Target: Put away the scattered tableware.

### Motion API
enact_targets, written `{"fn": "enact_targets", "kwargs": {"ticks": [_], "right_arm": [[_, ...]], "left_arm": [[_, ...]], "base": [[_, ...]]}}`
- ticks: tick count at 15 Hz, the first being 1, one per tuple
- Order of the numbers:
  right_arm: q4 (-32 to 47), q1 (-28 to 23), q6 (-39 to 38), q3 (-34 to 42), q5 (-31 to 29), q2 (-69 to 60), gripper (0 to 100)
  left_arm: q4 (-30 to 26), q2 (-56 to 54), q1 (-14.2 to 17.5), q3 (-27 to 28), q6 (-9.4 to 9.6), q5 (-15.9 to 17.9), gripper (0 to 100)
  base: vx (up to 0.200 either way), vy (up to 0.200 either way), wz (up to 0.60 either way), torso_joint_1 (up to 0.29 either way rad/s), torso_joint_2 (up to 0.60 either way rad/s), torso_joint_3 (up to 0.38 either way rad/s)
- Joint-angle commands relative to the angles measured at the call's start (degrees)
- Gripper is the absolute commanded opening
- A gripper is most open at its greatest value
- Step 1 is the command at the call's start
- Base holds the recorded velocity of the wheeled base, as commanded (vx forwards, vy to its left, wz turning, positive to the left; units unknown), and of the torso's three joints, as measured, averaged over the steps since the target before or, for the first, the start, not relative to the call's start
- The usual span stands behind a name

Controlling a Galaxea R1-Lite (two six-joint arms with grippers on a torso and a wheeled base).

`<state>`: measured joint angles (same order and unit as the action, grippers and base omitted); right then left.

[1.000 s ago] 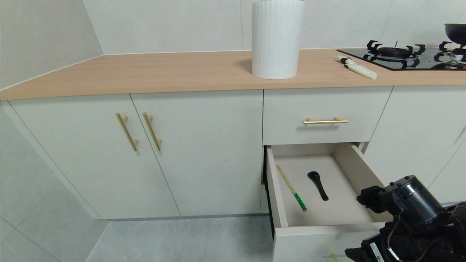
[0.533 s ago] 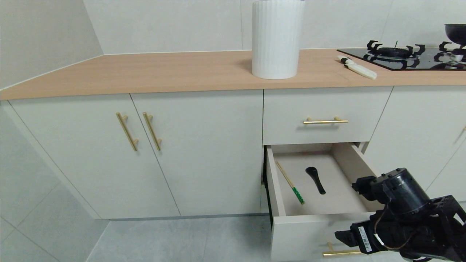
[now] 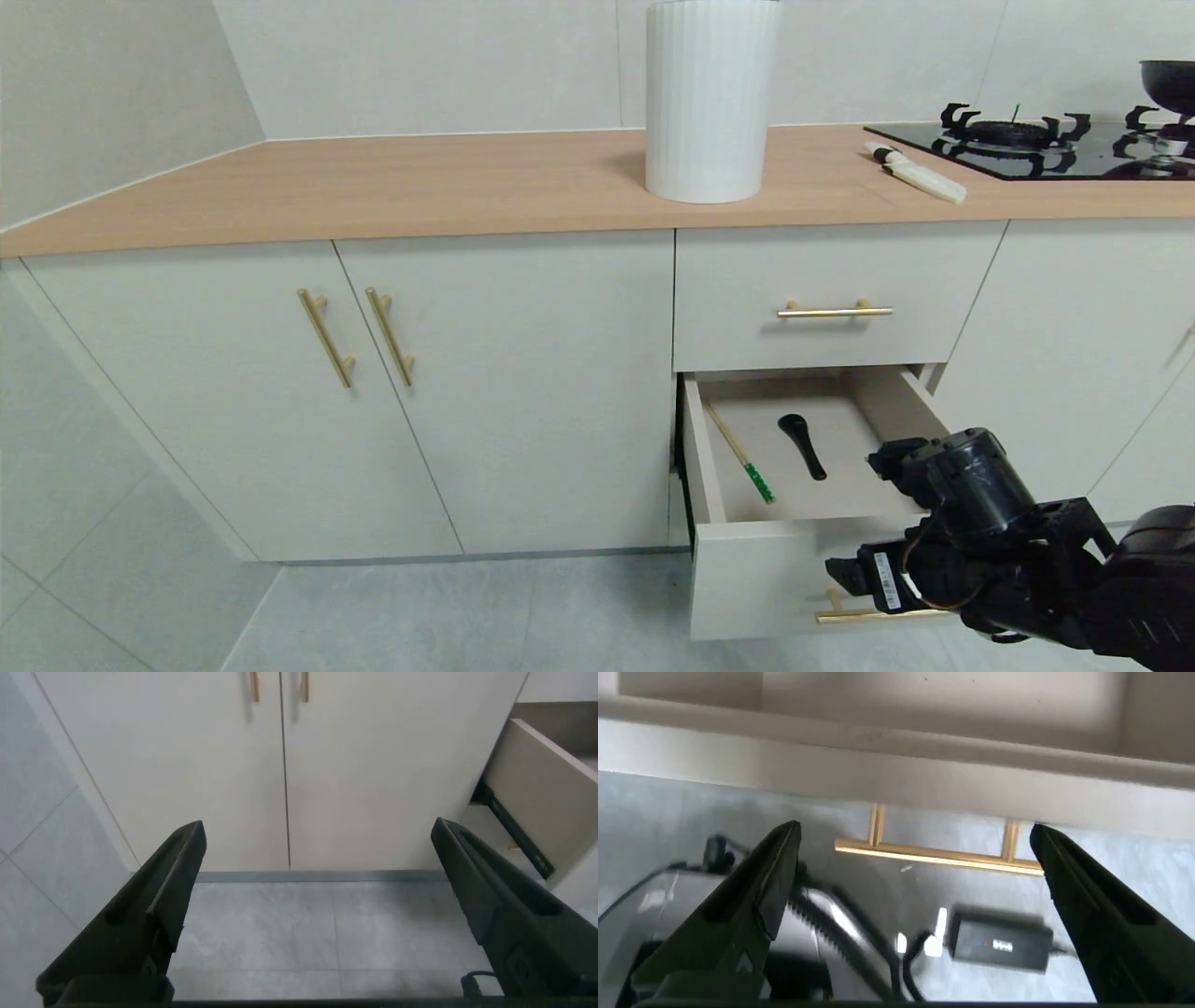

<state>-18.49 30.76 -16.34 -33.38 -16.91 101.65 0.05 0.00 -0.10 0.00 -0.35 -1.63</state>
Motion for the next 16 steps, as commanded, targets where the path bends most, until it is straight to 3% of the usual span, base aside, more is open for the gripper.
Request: {"fn": "enact_targets", "kwargs": {"ticks": [1,5,13,16], "right_arm": [[-0.8,-0.8,0.1,-0.5,0.0,1.9,100],[-1.3,-1.0,-0.1,-3.9,0.0,3.6,100],[-1.4,-7.8,0.2,-16.0,0.6,13.8,100],[-1.4,-8.4,0.3,-16.2,0.5,14.7,100]], "left_arm": [[0.0,0.1,0.0,0.0,0.00,0.0,100],[0.0,0.1,0.0,0.0,0.00,0.0,100],[0.0,0.1,0.0,0.0,0.00,0.0,100],[0.0,0.1,0.0,0.0,-0.09,0.0,100]], "base": [[0.000,0.000,0.00,0.000,0.00,0.000],[0.000,0.000,0.00,0.000,0.00,0.000],[0.000,0.000,0.00,0.000,0.00,0.000],[0.000,0.000,0.00,0.000,0.00,0.000]]}}
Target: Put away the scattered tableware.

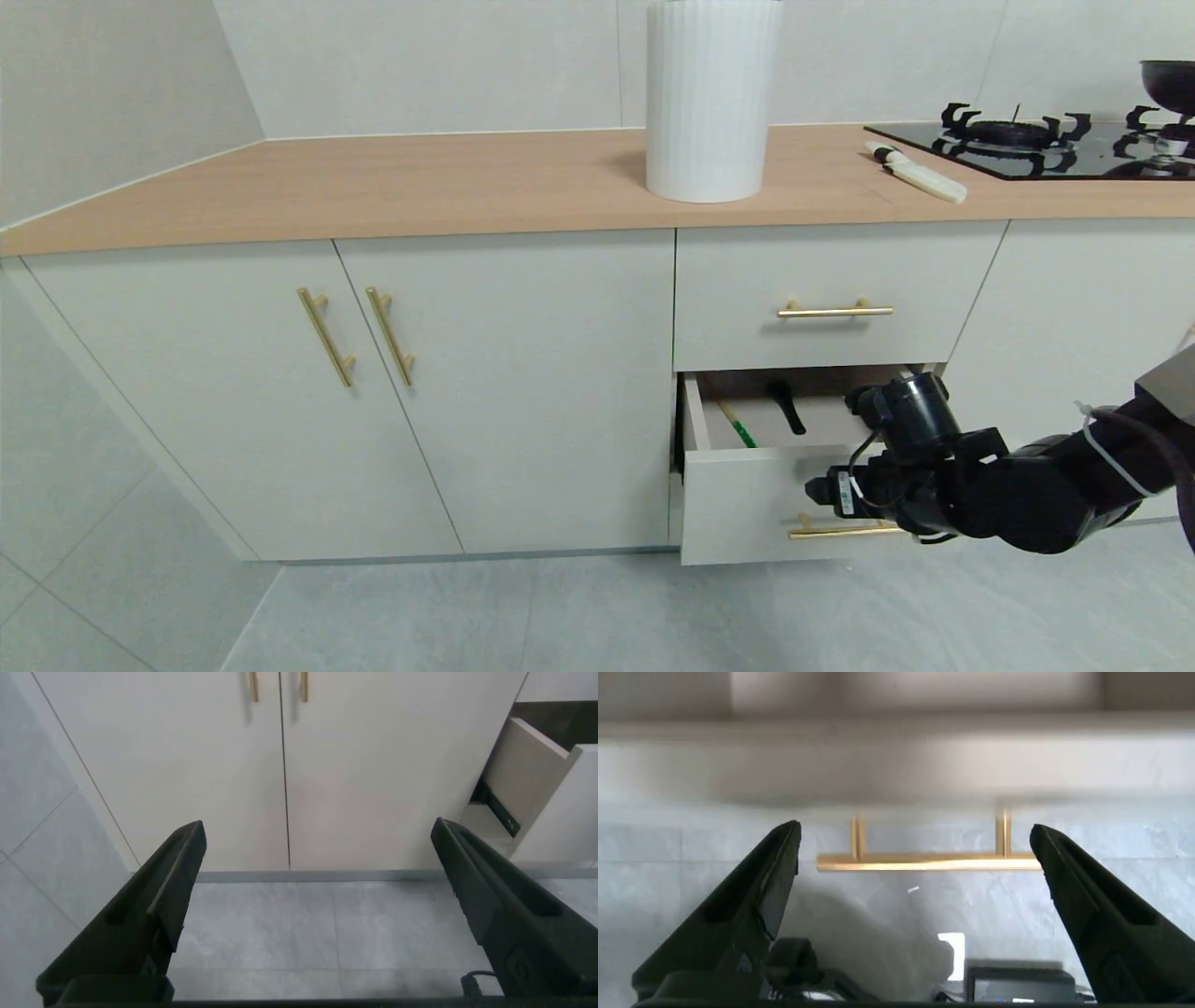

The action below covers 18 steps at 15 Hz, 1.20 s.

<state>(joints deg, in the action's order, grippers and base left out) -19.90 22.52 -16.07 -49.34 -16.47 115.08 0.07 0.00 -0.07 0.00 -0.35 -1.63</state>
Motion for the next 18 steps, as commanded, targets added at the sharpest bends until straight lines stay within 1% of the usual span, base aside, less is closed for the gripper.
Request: {"fn": "enact_targets", "kwargs": {"ticks": [1,2,3,9,18], "right_arm": [[-0.2,-0.3,-0.1,-0.4,-0.1,1.7,100],[-0.9,-0.5,-0.1,-0.4,-0.1,1.8,100],[-5.0,-0.6,-0.3,0.0,-0.1,2.6,100],[-21.9,-1.1,-0.3,3.3,-0.3,7.3,100],[-33.8,-4.9,-0.1,1.5,-0.5,14.2,100]], "left_arm": [[0.0,0.1,0.1,0.0,0.00,0.0,100],[0.0,0.1,0.0,0.0,0.00,0.0,100],[0.0,0.1,0.1,0.0,0.00,0.0,100],[0.0,0.1,0.1,0.0,0.00,0.0,100],[0.0,0.0,0.0,0.0,0.00,0.0,100]], "base": [[0.000,0.000,0.00,0.000,0.00,0.000],[0.000,0.000,0.00,0.000,0.00,0.000],[0.000,0.000,0.00,0.000,0.00,0.000],[0.000,0.000,0.00,0.000,0.00,0.000],[0.000,0.000,0.00,0.000,0.00,0.000]]}}
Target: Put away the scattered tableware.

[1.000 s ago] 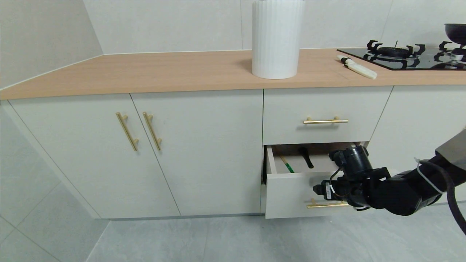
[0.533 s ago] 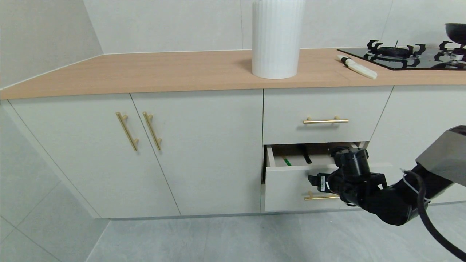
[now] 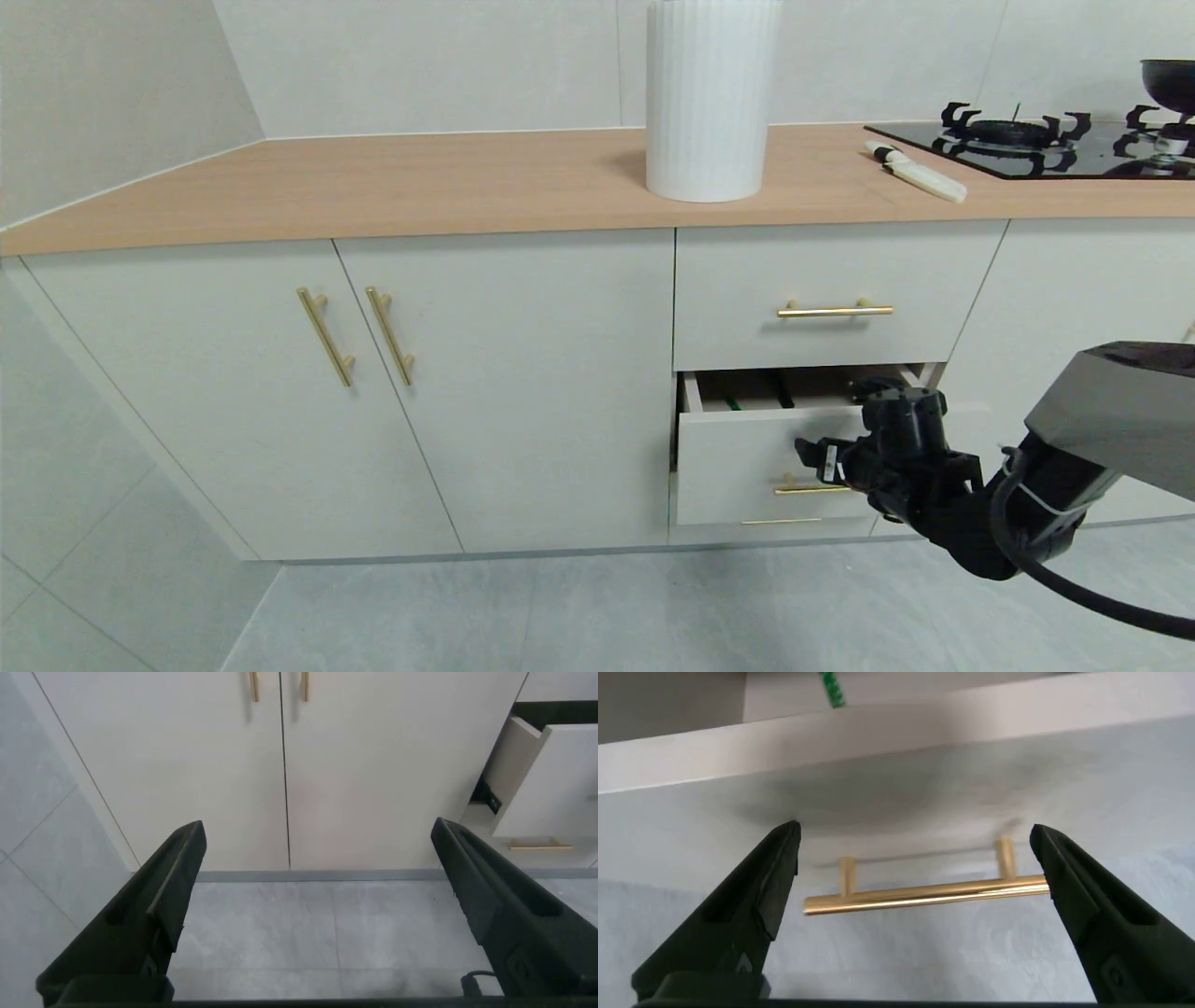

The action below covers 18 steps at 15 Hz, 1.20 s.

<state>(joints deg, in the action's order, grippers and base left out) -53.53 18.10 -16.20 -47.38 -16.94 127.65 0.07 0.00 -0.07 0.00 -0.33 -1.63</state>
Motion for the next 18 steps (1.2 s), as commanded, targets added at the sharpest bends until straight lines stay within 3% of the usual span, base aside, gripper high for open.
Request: {"fn": "enact_targets", "kwargs": {"ticks": [1,18], "right_arm": [[-0.6,-0.9,-0.1,-0.7,0.0,1.9,100],[-9.7,-6.3,-0.1,-9.0,-5.6,8.1,100]], "left_arm": [[0.0,0.1,0.0,0.0,-0.02,0.0,100],[0.0,0.1,0.0,0.0,-0.02,0.0,100]], "base": [[0.000,0.000,0.00,0.000,0.00,0.000],[0.000,0.000,0.00,0.000,0.00,0.000]]}}
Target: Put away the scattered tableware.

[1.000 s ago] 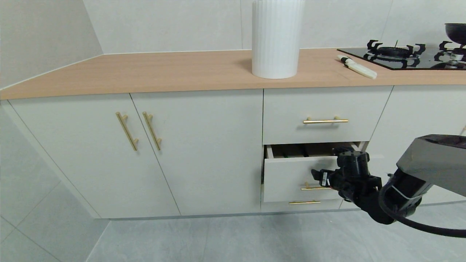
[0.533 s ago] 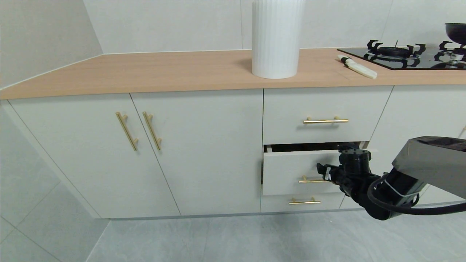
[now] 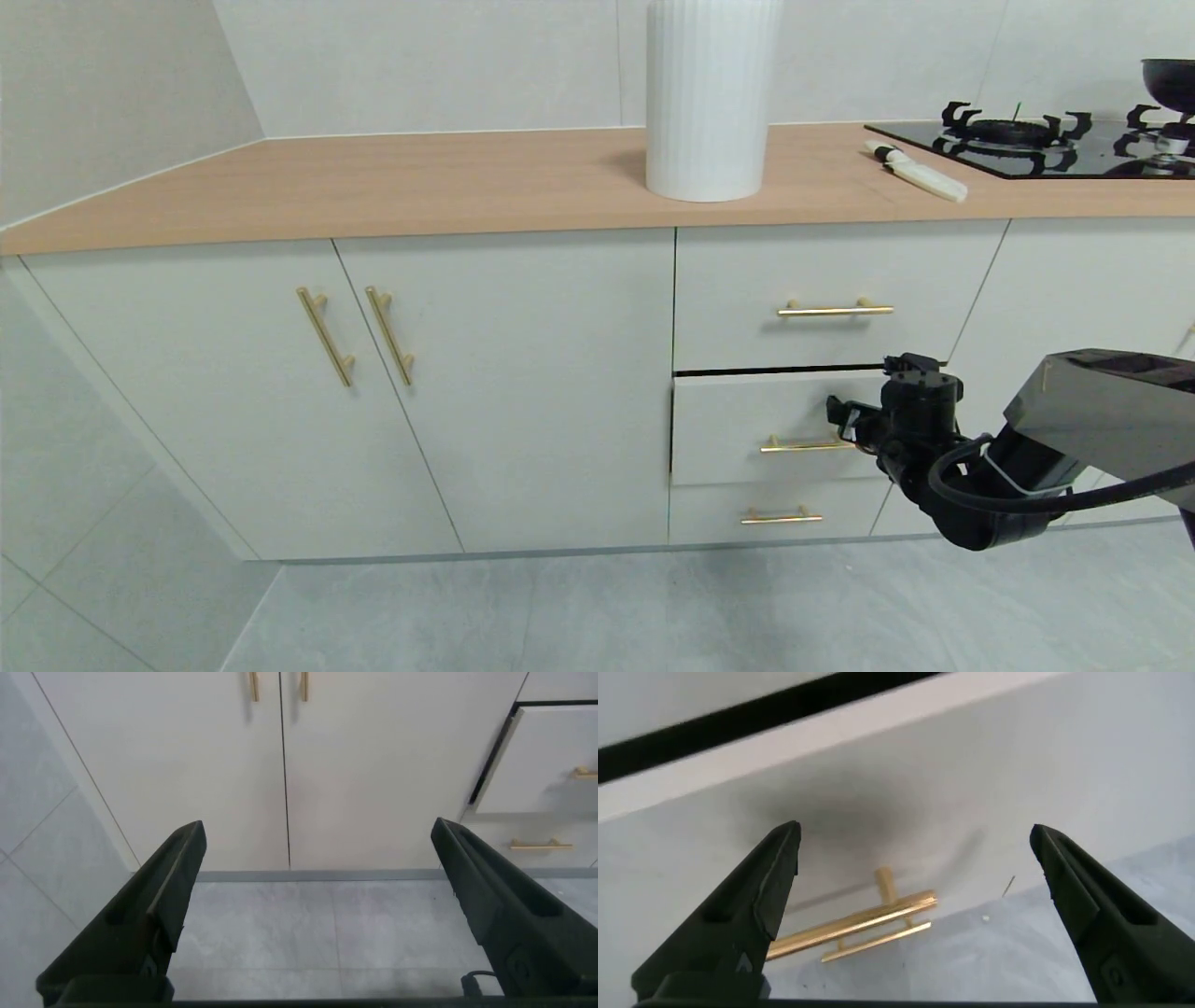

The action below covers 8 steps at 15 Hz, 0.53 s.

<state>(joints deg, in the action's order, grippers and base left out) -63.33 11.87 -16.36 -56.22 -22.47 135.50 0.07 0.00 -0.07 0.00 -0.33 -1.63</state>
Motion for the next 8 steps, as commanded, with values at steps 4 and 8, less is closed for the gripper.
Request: {"fn": "enact_targets", "kwargs": {"ticks": [4,8], "right_arm": [[-0.3,-0.7,-0.1,-2.7,-0.6,2.0,100],[-1.2,-2.3,0.1,-5.4,-1.3,3.8,100]], "left_arm": [[0.0,0.1,0.0,0.0,-0.02,0.0,100],[0.0,0.1,0.0,0.0,-0.02,0.0,100]], "base": [[0.000,0.000,0.00,0.000,0.00,0.000],[0.000,0.000,0.00,0.000,0.00,0.000]]}}
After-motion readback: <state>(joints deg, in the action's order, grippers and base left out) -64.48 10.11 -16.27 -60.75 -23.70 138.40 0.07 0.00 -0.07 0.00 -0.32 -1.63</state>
